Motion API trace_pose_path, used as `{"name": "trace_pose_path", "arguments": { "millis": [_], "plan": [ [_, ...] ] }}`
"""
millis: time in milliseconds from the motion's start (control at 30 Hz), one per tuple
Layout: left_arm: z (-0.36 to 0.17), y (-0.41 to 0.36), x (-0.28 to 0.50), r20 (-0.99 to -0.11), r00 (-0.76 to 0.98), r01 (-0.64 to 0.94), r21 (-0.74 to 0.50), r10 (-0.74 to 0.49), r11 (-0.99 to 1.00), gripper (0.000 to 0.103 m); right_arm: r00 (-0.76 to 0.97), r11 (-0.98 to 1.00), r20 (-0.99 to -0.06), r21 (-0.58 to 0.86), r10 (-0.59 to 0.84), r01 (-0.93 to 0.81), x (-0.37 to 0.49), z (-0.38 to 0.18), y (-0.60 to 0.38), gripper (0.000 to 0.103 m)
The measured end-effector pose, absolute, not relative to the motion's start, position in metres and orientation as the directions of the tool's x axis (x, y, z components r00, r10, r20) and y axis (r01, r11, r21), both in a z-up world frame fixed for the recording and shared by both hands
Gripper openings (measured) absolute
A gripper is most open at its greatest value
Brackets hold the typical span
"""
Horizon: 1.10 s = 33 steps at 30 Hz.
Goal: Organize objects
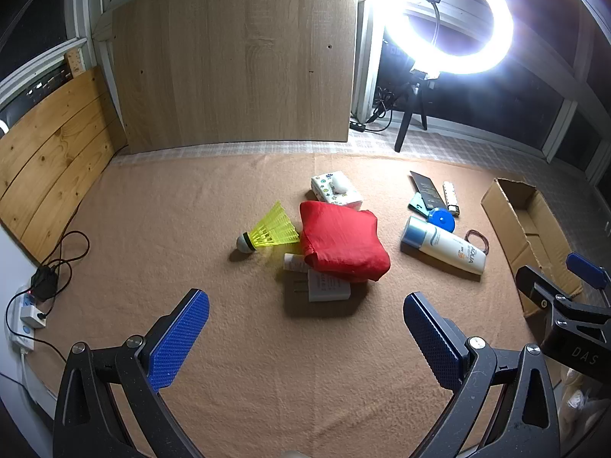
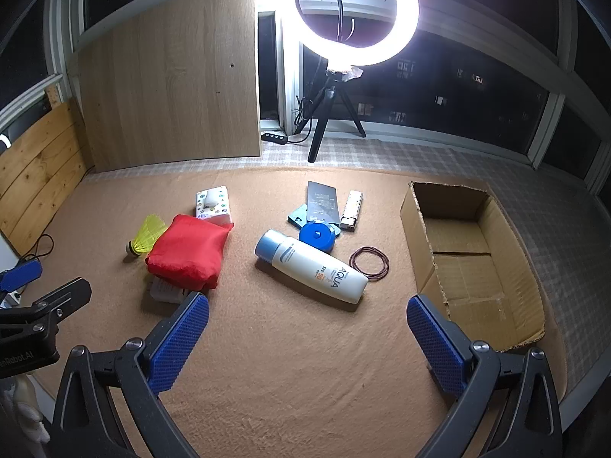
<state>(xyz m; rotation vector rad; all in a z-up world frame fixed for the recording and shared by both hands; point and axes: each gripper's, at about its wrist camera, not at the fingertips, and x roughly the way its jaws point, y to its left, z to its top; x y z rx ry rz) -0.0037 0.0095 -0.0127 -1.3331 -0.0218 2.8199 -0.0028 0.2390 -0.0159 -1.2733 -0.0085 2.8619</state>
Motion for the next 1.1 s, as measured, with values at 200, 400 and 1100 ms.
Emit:
{"name": "trace_pose_path", "arguments": {
  "millis": [200, 400, 1100],
  "plan": [
    [-0.0124, 0.0092, -0.0039, -0.772, -0.635, -0.014, -0.022, 0.026, -1.000, 0.103, -0.668, -1.000, -0.744, -0.005, 0.009, -0.008, -0.0024, -0.0172, 0.2385, 0.103],
    [-0.0128, 0.0092, -0.0033, -0.772, -0.635, -0.015, -0.022, 0.027, -1.000, 0.103, -0.666, -1.000, -0.746, -0.004, 0.009, -0.009, -0.0029, -0.0175, 0.2385, 0.103],
    [-0.0153, 0.0137, -0.0012, -0.775, -0.631, -0.020, -0.018, 0.026, -1.000, 0.103, -0.658, -1.000, -0.753, 0.001, 0.009, -0.015, -0.0051, -0.0201, 0.2401, 0.103]
  ]
}}
